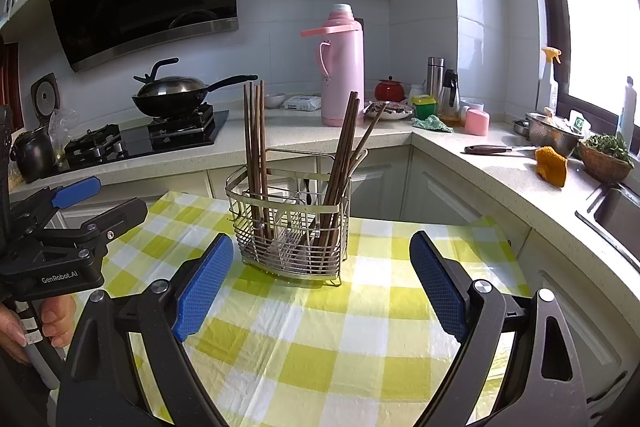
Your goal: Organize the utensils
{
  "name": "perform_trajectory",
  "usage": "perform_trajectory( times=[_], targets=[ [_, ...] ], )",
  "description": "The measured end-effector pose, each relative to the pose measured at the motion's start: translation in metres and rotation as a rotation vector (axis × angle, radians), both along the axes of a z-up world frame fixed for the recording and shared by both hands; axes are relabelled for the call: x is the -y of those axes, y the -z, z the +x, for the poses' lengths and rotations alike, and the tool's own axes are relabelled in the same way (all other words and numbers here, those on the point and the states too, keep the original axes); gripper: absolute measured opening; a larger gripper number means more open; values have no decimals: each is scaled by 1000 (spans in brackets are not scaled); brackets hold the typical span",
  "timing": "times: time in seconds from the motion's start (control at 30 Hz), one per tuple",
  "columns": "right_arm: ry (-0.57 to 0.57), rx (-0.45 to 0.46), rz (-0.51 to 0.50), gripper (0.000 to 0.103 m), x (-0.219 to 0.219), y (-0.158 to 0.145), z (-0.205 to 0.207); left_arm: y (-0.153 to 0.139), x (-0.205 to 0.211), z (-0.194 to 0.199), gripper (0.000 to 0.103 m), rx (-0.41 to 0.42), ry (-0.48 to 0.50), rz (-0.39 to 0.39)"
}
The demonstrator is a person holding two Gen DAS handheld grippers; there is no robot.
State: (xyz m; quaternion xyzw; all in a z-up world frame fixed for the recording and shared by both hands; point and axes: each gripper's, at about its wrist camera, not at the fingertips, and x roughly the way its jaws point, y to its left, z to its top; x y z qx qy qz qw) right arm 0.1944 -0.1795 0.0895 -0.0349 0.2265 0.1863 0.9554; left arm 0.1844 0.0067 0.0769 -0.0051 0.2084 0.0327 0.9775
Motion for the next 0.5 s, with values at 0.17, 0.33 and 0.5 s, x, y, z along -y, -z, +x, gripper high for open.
perform_trajectory(
  times=[0.17,0.33,0.5],
  targets=[
    [2,-6,-1,85,2,2,-1,4,0,3,98,-29,11,-17],
    [0,-11,-5,85,3,6,-3,5,5,3,98,-19,18,8],
    [-3,-7,-8,85,2,4,-5,5,6,3,98,-31,33,6]
  ],
)
